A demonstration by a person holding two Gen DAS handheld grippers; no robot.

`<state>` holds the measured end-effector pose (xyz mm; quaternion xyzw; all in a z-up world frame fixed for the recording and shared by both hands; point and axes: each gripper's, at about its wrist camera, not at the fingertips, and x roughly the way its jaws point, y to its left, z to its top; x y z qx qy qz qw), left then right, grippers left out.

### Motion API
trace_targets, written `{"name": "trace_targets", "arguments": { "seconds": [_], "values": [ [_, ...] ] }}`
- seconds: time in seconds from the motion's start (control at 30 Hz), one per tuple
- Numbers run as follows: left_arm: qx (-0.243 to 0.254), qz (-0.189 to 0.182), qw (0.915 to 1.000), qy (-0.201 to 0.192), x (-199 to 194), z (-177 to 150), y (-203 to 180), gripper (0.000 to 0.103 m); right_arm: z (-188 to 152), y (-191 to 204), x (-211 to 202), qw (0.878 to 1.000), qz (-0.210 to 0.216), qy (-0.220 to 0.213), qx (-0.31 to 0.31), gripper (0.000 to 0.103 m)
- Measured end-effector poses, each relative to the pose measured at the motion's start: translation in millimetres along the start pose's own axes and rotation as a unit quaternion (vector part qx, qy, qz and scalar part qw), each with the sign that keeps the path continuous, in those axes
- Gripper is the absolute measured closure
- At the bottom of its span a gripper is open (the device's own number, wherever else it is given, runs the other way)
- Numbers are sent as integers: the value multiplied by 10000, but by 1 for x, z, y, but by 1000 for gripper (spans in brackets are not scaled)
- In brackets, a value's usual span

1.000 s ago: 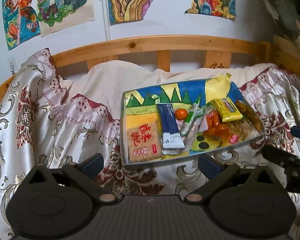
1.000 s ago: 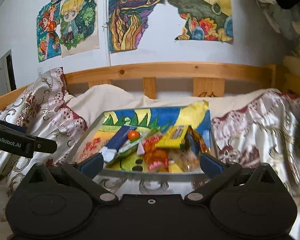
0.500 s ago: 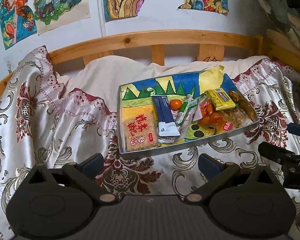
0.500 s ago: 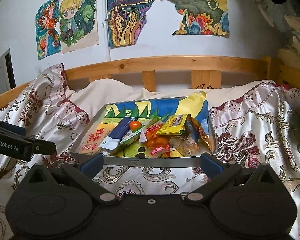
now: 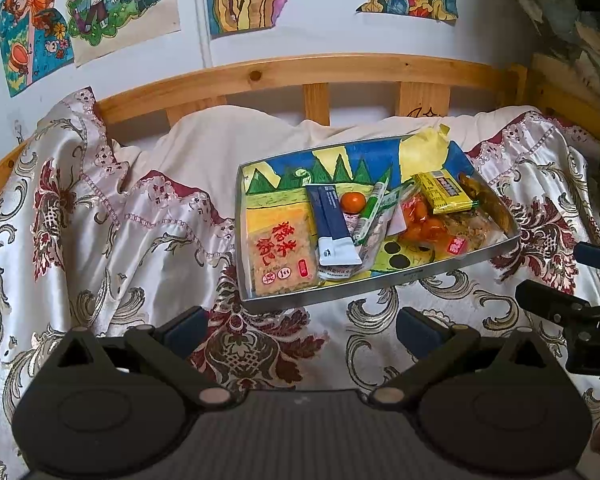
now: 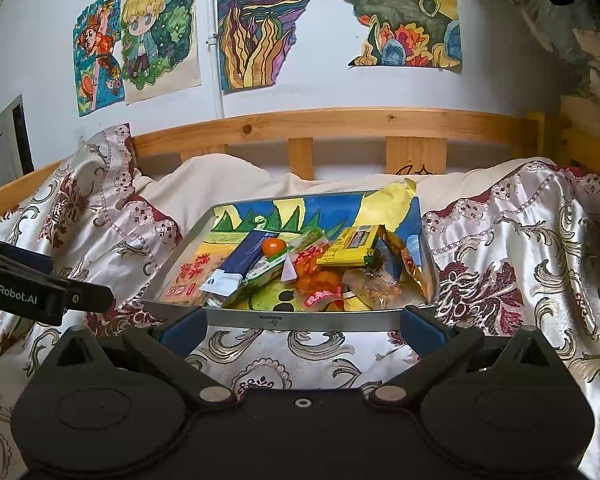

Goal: Organize snacks

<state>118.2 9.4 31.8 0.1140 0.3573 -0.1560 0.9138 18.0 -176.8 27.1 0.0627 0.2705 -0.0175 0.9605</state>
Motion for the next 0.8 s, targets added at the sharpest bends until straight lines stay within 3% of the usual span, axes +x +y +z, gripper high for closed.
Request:
{"name": "trace_targets", "arguments": {
  "seconds": [0.8],
  "values": [
    [0, -34, 9997, 226, 3, -3, 3, 1, -3, 3, 4, 9999, 66, 125, -94, 1]
  ]
}}
